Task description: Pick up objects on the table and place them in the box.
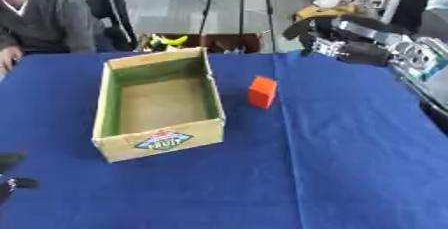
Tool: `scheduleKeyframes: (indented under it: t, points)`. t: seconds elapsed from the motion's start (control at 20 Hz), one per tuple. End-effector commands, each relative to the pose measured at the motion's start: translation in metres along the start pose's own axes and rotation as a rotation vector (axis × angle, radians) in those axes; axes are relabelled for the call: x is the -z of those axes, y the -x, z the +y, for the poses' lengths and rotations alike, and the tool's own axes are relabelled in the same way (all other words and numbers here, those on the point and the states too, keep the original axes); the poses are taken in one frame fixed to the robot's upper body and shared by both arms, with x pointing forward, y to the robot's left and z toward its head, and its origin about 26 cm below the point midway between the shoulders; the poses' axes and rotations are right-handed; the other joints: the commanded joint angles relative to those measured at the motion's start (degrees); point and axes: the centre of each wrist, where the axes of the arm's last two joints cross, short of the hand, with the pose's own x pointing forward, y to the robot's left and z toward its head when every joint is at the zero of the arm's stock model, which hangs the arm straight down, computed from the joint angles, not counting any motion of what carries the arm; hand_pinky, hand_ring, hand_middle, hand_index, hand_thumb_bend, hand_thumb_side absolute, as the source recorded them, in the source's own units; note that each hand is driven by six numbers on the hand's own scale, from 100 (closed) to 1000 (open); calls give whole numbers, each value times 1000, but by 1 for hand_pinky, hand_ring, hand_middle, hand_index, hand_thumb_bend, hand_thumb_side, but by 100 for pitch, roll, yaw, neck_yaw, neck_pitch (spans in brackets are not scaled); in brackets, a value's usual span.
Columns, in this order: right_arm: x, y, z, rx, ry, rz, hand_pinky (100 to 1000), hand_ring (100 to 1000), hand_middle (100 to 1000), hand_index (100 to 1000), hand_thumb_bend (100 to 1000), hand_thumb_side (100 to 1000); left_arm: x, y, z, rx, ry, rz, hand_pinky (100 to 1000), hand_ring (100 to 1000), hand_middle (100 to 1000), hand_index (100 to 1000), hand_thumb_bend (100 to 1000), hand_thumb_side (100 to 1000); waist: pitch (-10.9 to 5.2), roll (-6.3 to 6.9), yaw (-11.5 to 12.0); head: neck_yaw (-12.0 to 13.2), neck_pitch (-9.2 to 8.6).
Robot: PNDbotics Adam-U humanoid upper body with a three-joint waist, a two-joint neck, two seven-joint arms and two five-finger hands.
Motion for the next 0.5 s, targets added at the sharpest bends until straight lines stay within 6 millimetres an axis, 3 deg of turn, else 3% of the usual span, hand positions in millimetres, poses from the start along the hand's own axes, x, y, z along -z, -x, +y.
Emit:
scheduleKeyframes:
  t: [0.05, 0.5]
  points:
    - [-8, 8, -26, -96, 50, 86, 831, 1000, 909, 871, 100, 690, 6, -9, -1, 4, 30, -35, 520, 808, 642, 600, 100, 988, -59, -7, 121, -258, -140]
    - [-17, 57, -24, -186, 91, 286, 843, 1000, 897, 898, 159, 693, 8, -10, -10, -23, 69, -35, 520, 808, 642, 599, 100, 987, -4, 73, 600, -632, -312]
